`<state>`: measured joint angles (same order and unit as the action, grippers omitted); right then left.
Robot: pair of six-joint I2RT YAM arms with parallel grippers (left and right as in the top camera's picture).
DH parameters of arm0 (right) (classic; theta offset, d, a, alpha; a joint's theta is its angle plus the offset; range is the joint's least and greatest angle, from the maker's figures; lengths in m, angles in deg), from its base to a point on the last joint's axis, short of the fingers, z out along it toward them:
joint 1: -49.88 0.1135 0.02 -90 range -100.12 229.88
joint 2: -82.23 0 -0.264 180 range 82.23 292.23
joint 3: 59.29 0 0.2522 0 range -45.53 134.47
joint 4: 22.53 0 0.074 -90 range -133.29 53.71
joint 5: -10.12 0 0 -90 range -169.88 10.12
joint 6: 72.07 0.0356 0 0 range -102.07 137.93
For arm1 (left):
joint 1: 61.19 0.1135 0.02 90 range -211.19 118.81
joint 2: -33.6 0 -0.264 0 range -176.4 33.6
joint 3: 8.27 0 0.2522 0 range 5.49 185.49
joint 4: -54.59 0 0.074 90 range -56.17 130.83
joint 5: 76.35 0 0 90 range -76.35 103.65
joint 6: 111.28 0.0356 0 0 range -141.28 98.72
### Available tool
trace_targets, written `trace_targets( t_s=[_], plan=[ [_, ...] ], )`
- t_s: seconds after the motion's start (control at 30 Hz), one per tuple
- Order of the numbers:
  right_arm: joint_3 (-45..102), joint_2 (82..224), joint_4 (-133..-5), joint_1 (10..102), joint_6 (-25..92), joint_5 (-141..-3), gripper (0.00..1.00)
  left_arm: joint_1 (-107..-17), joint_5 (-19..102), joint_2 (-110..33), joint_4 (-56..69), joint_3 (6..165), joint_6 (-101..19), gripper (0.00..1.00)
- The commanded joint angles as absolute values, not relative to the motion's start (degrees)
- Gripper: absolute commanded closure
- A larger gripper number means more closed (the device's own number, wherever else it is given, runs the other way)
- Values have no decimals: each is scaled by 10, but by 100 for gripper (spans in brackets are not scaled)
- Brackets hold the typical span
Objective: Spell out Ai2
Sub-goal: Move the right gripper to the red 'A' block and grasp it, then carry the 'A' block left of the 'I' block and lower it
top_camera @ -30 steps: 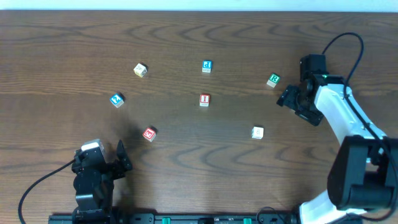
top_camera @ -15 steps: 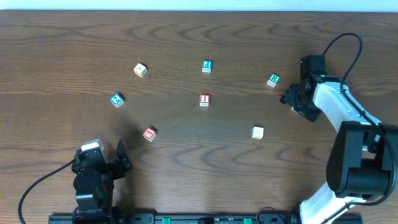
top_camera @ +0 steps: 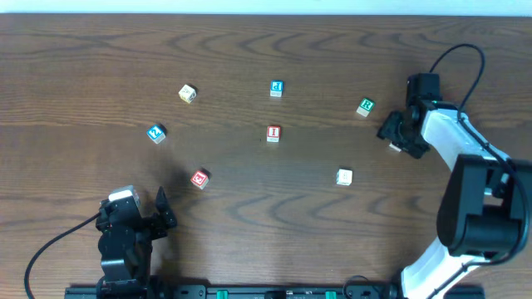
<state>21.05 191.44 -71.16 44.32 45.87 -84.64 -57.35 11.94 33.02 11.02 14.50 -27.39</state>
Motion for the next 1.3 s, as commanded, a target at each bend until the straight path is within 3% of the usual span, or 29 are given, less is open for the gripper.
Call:
trace_targets(
  t_s=[0.0, 0.23, 0.93, 1.07, 1.27],
  plan=[
    [209, 1929, -709, 442, 436, -837, 37, -576, 118, 333, 111, 136, -268, 5],
    [209, 1930, -704, 442, 416, -839, 51, -576, 118, 333, 111, 136, -268, 5],
    [222, 1930, -724, 443, 399, -817, 73, -576, 118, 333, 111, 136, -268, 5],
    [278, 1929, -761, 451, 400, -774, 84, -576, 118, 333, 111, 136, -268, 5],
    [437, 1929, -874, 517, 384, -775, 91, -576, 118, 333, 111, 136, -268, 5]
  ],
)
